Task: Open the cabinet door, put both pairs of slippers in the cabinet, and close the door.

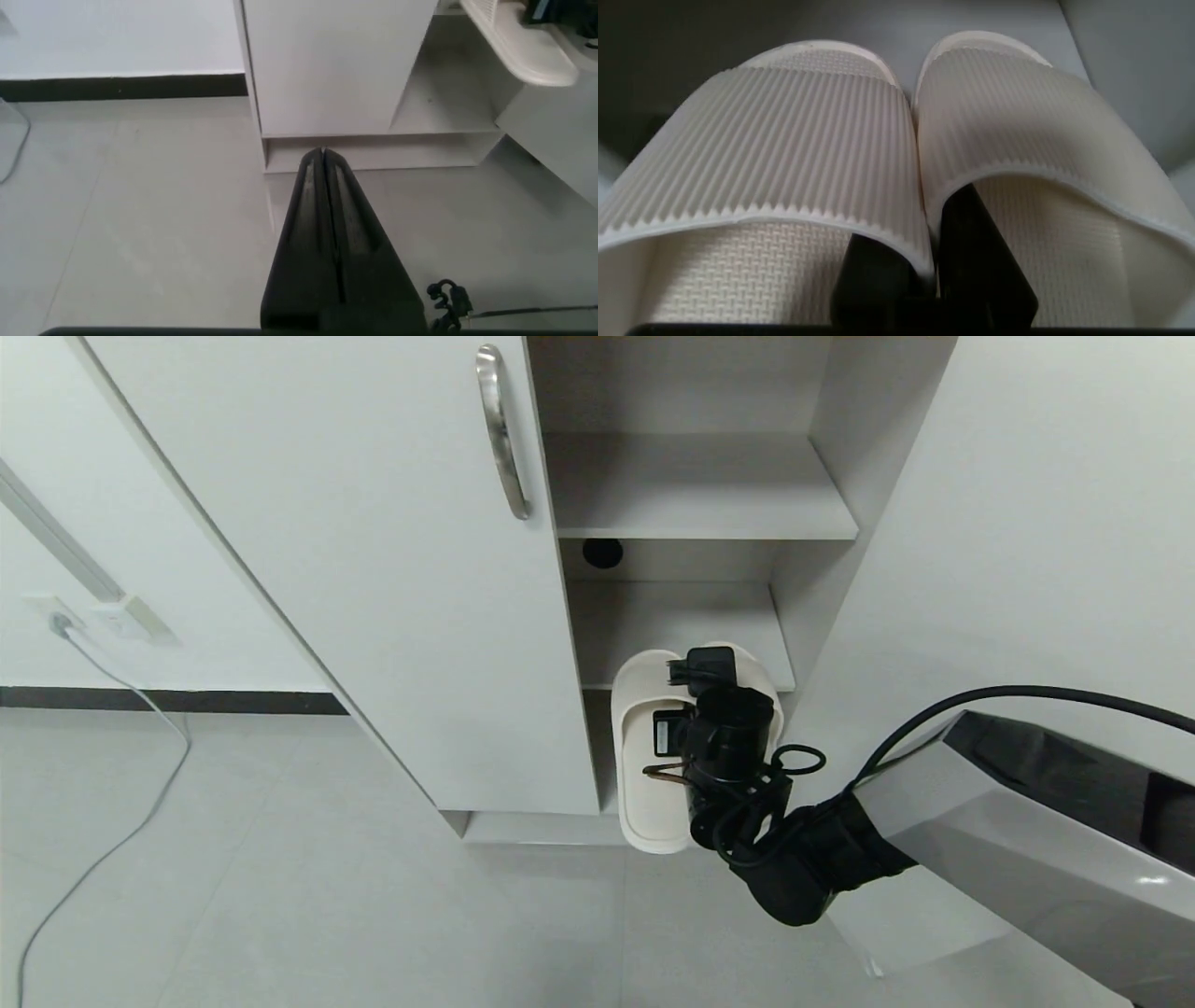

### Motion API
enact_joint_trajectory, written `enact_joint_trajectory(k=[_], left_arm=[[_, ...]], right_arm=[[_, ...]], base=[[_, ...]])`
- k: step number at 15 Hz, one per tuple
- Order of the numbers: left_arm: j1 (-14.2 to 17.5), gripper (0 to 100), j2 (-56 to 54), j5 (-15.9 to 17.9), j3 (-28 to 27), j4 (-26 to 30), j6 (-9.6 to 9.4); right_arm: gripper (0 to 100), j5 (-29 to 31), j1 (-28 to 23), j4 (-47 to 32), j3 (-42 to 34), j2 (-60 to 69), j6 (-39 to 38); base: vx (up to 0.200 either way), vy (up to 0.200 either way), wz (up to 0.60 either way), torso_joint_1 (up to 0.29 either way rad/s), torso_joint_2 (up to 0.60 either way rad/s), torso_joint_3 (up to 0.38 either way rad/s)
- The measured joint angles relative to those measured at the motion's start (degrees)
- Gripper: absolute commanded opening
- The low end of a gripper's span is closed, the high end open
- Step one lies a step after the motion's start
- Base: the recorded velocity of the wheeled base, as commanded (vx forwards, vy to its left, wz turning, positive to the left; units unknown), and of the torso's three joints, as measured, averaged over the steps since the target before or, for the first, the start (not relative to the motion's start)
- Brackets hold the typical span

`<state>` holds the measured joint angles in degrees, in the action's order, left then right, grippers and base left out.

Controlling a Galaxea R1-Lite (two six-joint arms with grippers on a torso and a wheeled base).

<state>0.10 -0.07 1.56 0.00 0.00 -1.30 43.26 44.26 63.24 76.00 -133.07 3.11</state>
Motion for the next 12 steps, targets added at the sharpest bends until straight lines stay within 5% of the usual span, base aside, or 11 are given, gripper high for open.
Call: enact_joint_trajectory(k=[12], left_arm=[[0.0, 0, 0.0, 0.0, 0.0, 0.0, -0.02]], right_arm=[[0, -0.1, -1.9, -2.9, 7.1, -5.5, -0.1]], base=[[0.017, 0.000, 0.00, 0.000, 0.00, 0.000]])
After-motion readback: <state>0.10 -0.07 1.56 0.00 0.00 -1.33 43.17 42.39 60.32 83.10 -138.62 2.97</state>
